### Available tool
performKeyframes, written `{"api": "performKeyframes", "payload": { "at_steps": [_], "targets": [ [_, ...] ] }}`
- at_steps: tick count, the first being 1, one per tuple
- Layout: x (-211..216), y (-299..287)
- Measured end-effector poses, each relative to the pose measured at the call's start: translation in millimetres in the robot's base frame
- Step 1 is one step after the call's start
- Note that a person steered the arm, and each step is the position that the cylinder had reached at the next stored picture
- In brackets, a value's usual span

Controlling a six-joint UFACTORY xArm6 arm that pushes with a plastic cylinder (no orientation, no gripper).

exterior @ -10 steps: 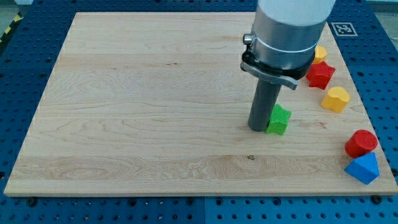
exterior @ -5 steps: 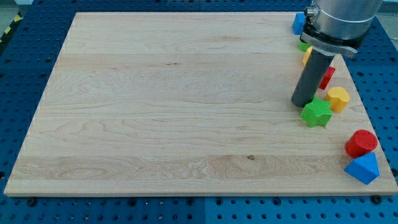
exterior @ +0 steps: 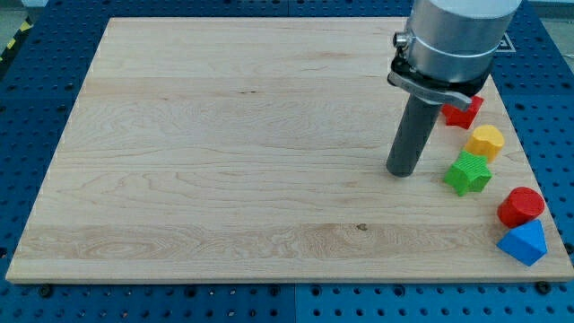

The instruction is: Slide the green star closer to the red circle and yellow heart

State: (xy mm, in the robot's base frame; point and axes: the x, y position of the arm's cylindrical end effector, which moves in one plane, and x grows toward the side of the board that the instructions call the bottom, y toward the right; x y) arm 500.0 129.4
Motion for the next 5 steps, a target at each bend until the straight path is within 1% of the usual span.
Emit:
{"api": "performKeyframes", "payload": {
  "at_steps": [2, 5],
  "targets": [
    [3, 6],
    [3, 58]
  ]
}}
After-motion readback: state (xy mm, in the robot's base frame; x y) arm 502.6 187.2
